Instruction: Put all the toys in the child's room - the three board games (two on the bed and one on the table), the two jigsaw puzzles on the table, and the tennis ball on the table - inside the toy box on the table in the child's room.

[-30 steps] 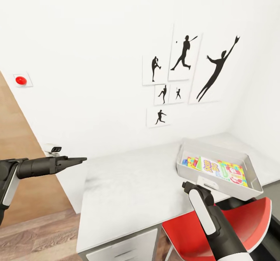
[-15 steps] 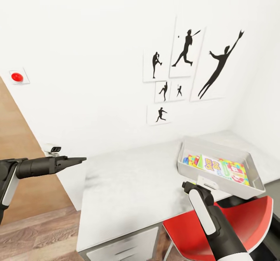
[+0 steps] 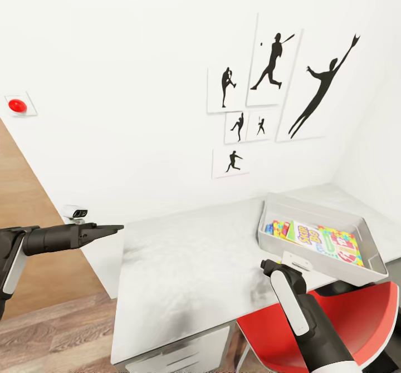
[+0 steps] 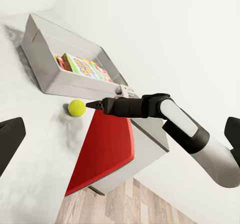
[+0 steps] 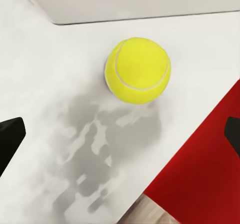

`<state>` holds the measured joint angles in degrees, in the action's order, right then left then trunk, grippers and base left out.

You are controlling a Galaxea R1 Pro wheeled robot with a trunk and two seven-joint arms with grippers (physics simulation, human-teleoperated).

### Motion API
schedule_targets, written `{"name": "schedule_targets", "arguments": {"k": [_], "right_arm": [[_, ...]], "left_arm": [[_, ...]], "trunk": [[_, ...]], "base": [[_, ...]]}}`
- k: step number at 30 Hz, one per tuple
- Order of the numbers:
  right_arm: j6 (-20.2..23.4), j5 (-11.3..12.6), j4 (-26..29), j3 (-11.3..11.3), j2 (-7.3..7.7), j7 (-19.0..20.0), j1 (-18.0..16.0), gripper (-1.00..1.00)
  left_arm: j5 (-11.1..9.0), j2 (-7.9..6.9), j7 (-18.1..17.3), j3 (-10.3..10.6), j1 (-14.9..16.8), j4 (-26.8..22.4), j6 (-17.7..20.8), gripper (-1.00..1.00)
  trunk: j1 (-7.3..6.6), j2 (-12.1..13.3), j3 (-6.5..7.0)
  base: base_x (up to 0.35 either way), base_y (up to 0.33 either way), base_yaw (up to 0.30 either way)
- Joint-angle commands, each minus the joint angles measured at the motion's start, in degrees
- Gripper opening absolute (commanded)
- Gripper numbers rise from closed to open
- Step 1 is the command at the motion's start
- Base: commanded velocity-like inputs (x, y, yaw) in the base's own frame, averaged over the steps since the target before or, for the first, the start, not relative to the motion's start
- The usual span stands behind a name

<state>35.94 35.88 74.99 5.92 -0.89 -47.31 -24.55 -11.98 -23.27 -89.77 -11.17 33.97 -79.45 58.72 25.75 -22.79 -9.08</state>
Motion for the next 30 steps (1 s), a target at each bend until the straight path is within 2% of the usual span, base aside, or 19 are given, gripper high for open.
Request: {"name": "schedule_targets", "arguments": {"k": [1,14,30], "right_arm": [[0.2,0.4,0.1,0.1,0.01,-0.5,-0.1,1.00],[0.2,0.4,0.1,0.1,0.01,-0.5,-0.1,1.00],[0.2,0.4,0.1,0.1,0.00,-0.5,-0.1,1.00]], "left_arm": [[0.0,-0.02,-0.2,0.0,0.0,0.0,0.6,1.00],[0.0,-0.09,-0.2,0.0,0.1,0.0,0.6,1.00],[-0.1,-0.06,-0.2,0.0,0.1,0.0,0.6,1.00]], "trunk": [[0.03,-0.1,-0.22],[0.03,-0.1,-1.42],[0.03,-0.1,-2.90]], "base": [[0.008,-0.005,0.000],[0.061,-0.059,0.000],[0.078,0.030,0.000]]}}
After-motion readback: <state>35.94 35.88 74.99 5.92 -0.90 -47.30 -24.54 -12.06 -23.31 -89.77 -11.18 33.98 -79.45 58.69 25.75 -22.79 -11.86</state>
